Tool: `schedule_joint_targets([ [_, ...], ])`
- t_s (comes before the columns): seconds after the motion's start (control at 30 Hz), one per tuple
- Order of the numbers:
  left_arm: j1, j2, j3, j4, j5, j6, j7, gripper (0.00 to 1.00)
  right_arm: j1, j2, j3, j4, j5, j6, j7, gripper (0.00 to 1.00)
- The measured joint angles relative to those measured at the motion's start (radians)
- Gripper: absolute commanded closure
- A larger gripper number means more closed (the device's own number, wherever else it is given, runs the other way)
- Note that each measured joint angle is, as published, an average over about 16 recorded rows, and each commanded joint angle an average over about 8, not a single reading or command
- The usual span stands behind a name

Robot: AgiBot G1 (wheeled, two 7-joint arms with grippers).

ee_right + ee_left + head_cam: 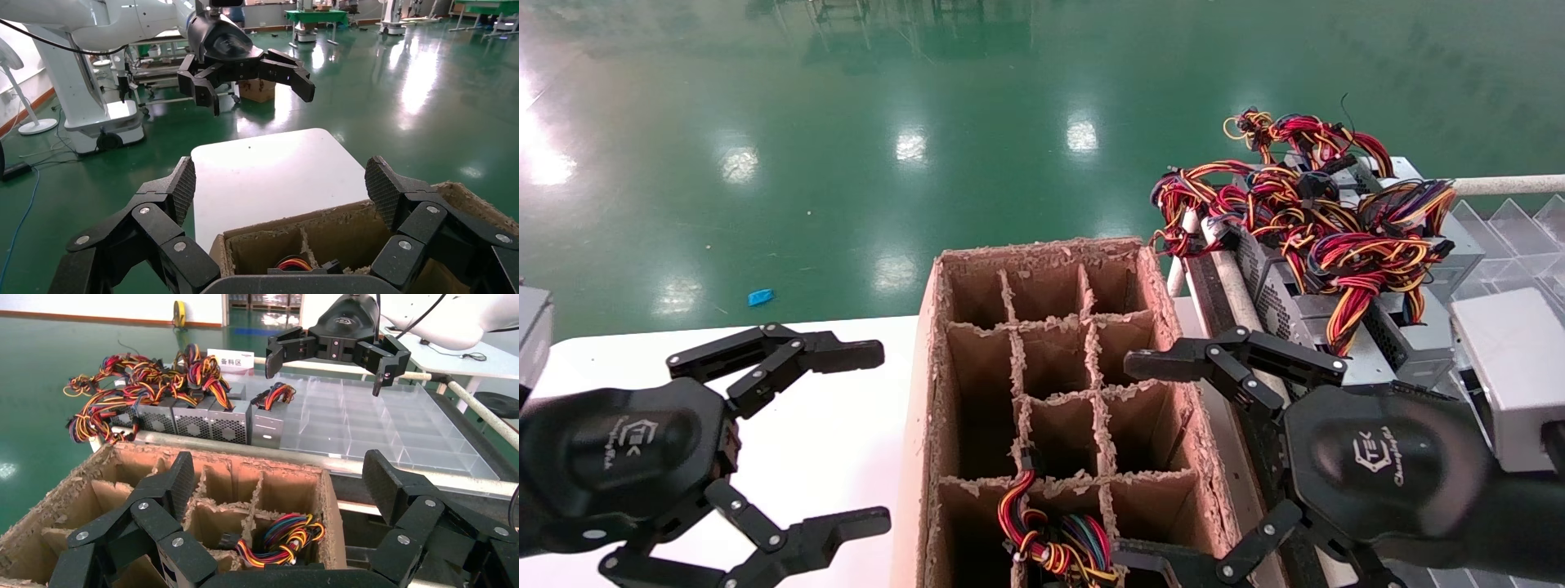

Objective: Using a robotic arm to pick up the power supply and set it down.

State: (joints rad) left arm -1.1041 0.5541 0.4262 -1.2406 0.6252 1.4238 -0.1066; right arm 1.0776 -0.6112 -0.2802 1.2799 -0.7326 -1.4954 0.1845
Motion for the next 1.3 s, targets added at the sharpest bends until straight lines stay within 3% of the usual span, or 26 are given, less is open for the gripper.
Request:
schedule_joint_targets([
  [0.43,0.0,0.0,0.0,0.0,0.0,0.0,0.0,0.0,0.0,0.0,0.0,0.0,0.0,0.0,0.0,0.0],
  [0.47,0.0,0.0,0.0,0.0,0.0,0.0,0.0,0.08,0.0,0.0,0.0,0.0,0.0,0.0,0.0,0.0],
  [0.7,0.0,0.0,0.0,0.0,0.0,0.0,0.0,0.95,0.007,0.004,-0.001,0.005,-0.013,0.0,-0.004,0.0],
  [0.73,0.0,0.0,0.0,0.0,0.0,0.0,0.0,1.0,0.011,0.007,-0.003,0.007,-0.021,0.0,-0.007,0.0],
  [0.97,0.0,0.0,0.0,0.0,0.0,0.0,0.0,1.0,0.102,0.006,-0.043,0.037,-0.184,-0.002,-0.057,0.0],
  [1.3,0.0,0.0,0.0,0.0,0.0,0.0,0.0,1.0,0.359,-0.098,-0.202,0.068,-0.55,-0.04,-0.191,0.0],
])
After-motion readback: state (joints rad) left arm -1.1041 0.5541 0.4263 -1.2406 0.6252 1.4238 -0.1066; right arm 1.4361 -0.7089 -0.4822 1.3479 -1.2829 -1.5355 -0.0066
